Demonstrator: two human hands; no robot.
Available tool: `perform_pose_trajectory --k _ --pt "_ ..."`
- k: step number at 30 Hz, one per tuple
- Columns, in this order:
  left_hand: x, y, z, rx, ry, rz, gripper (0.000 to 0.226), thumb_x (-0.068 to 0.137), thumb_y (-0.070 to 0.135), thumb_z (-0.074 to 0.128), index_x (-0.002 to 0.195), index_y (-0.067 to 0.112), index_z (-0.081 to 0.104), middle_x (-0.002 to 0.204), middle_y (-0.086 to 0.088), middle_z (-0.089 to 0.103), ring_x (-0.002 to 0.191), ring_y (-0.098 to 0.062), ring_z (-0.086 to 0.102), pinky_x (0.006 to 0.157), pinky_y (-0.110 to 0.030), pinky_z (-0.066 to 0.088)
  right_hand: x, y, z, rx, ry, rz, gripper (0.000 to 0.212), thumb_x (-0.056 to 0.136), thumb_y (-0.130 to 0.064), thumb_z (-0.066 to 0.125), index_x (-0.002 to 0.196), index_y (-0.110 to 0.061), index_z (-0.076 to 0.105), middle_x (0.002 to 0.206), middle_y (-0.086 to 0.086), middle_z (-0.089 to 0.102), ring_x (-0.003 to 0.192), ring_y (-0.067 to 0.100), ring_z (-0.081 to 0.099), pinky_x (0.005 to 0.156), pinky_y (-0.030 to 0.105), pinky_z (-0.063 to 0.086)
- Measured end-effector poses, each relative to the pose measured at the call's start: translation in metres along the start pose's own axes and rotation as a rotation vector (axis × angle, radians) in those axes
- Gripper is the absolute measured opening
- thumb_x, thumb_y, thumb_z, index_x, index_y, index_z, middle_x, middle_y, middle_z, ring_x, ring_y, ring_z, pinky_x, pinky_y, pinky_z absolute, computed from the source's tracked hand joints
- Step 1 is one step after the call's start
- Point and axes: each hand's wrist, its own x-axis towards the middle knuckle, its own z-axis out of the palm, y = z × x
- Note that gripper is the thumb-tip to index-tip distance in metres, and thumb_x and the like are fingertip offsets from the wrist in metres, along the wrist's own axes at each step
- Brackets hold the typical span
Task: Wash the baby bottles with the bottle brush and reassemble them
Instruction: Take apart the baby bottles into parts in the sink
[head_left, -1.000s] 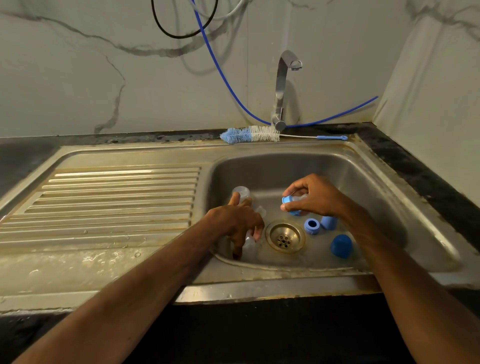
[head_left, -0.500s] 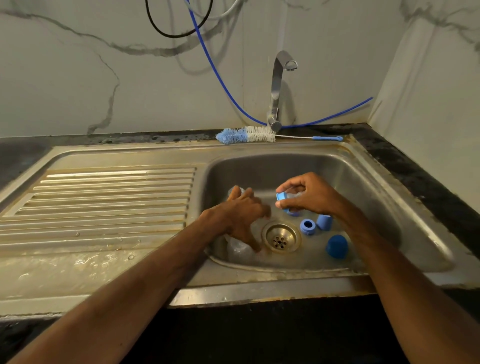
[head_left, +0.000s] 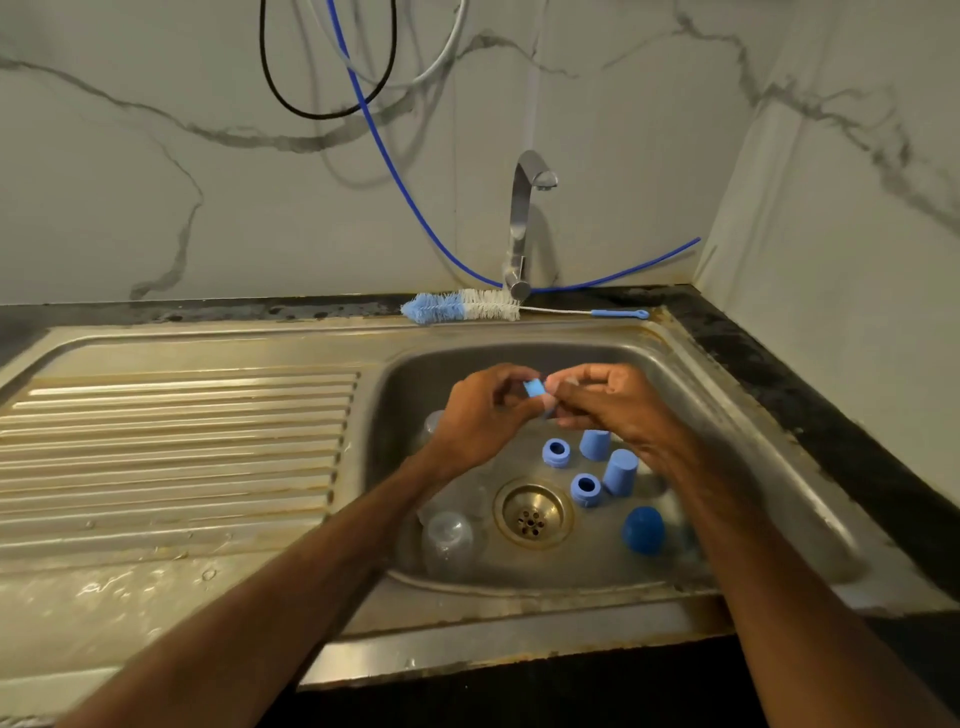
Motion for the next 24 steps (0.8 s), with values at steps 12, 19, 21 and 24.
perform_pose_trajectory --k 12,19,21,24 --pt "-0.009 -0.009 -0.001 -0.445 -0.2 -0.259 0.032 0.097 0.027 0.067 0.12 0.005 0.072 0.101 -0.012 0.078 0.096 -0.027 0.076 0.092 -0.043 0.06 0.001 0.007 -0.002 -0.307 -0.006 -0.173 0.022 0.082 -0.002 0.08 0.103 0.0 0.077 0.09 0.013 0.078 0.084 0.029 0.076 0.074 0.03 0.063" --pt "-0.014 -0.017 -0.01 -0.319 -0.327 -0.25 0.047 0.089 0.035 0.069 0.106 -0.009 0.073 0.093 -0.021 0.077 0.09 -0.031 0.077 0.092 -0.051 0.06 0.007 0.011 0.007 -0.642 -0.09 -0.274 0.017 0.076 -0.005 0.085 0.09 -0.016 0.083 0.076 -0.001 0.078 0.071 0.015 0.075 0.072 0.03 0.063" --pt "-0.016 -0.018 -0.01 -0.37 -0.319 -0.282 0.055 0.085 0.039 0.07 0.107 -0.012 0.072 0.095 -0.025 0.076 0.093 -0.035 0.076 0.094 -0.053 0.058 0.006 0.011 0.009 -0.673 -0.096 -0.284 0.017 0.076 -0.007 0.085 0.089 -0.017 0.083 0.075 -0.002 0.078 0.07 0.014 0.075 0.073 0.036 0.063" --pt "-0.018 -0.015 -0.007 -0.558 -0.234 -0.348 0.046 0.092 0.036 0.067 0.113 -0.004 0.073 0.1 -0.022 0.077 0.101 -0.036 0.074 0.093 -0.043 0.06 0.003 0.011 0.011 -0.479 -0.001 -0.338 0.016 0.08 -0.008 0.083 0.095 -0.01 0.082 0.081 0.003 0.079 0.073 0.017 0.076 0.074 0.038 0.064"
